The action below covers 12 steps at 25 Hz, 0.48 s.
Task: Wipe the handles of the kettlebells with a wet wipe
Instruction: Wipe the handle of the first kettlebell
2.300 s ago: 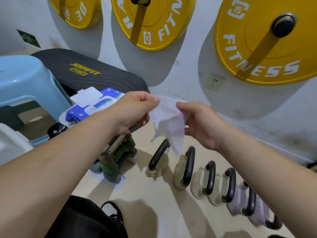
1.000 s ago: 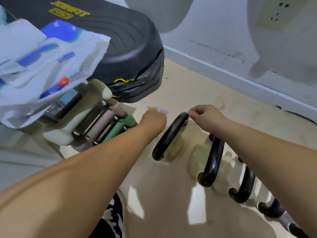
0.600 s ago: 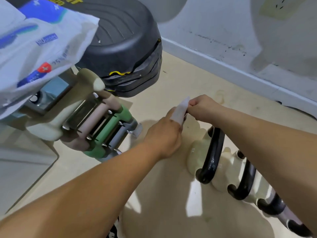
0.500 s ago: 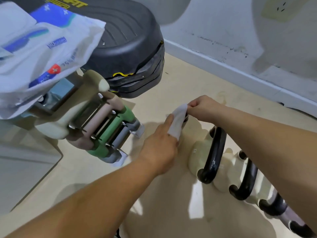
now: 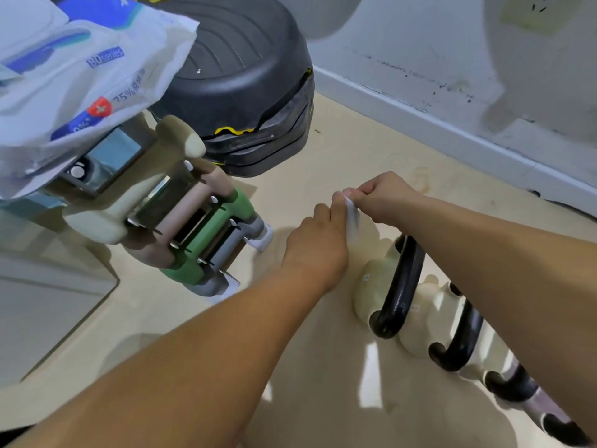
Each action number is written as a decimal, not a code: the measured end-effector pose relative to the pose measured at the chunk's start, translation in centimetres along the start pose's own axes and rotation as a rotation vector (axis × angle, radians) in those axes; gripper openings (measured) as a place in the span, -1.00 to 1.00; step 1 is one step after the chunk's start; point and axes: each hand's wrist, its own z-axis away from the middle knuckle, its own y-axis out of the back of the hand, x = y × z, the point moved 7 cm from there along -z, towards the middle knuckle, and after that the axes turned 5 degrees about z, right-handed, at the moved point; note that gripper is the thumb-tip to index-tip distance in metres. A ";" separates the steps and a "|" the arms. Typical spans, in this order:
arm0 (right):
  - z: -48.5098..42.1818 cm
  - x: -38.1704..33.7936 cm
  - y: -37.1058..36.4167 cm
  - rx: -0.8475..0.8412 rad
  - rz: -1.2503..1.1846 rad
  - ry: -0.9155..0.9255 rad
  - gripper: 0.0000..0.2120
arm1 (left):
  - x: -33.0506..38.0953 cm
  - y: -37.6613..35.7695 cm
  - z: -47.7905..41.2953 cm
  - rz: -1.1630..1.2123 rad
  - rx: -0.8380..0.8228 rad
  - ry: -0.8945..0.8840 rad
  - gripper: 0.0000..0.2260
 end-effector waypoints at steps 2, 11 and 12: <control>-0.1 0.0 0.0 -0.009 0.033 -0.006 -0.60 | -1.5 -0.6 3.1 0.027 0.041 0.036 -0.34; -0.3 -0.2 -0.5 -0.016 0.046 -0.039 -0.48 | -1.4 -0.2 1.8 -0.027 -0.019 0.162 -0.48; -0.3 -0.3 -0.6 -0.013 0.044 -0.034 -0.47 | -1.4 -0.3 1.0 -0.022 -0.062 0.167 -0.51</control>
